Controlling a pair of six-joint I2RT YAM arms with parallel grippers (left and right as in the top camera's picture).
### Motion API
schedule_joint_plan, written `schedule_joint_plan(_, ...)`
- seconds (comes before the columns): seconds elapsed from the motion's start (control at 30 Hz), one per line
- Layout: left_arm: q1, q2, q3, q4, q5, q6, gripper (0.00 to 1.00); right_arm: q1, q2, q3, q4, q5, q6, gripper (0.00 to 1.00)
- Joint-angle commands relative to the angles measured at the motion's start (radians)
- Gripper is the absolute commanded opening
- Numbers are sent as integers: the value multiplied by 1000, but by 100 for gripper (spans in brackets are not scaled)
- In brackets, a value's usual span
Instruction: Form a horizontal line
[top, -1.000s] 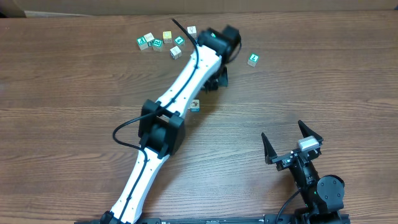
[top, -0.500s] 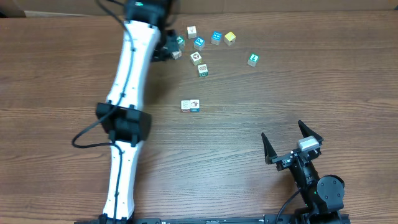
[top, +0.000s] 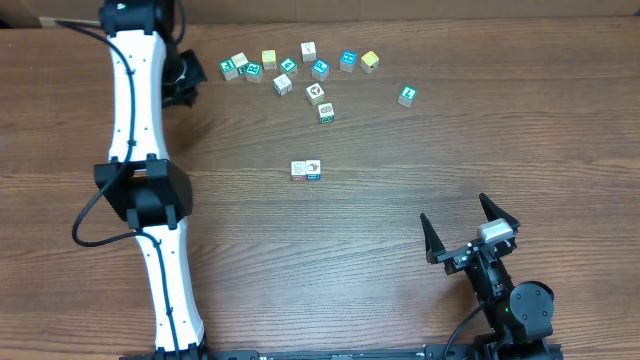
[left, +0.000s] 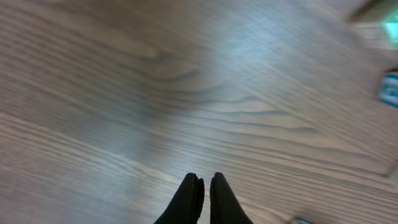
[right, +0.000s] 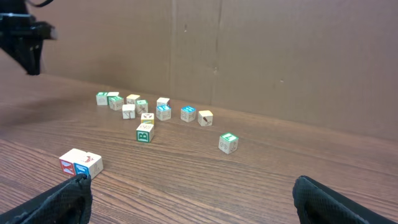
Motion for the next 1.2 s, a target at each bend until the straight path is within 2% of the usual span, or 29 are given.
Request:
schedule_joint_plan(0.0,48,-33,-42,-3,14,55,4,5,-12,-11,3,-2,0,100)
schedule_joint_plan(0.43,175,-43,-161,-3,14,131,4,5,-12,-11,3,-2,0,100)
schedule_joint_plan(0.63,185,-165,-241,-3,2,137,4,5,-12,-11,3,-2,0,100)
schedule_joint_plan(0.83,185,-310,-378,2,-155,23,4,5,-12,-11,3,-2,0,100)
schedule_joint_plan(1.07,195,-327,-396,9,-180,28,4,5,-12,-11,3,-2,0,100)
schedule_joint_plan(1.1,195,-327,-396,8,-182,28,8,5,-12,-11,3,-2,0,100)
schedule_joint_plan(1.13,195,-327,-396,8,-182,28,24,5,-12,-11,3,-3,0,100)
schedule_joint_plan(1.17,195,-327,-396,8,-182,28,45,5,-12,-11,3,-2,0,100)
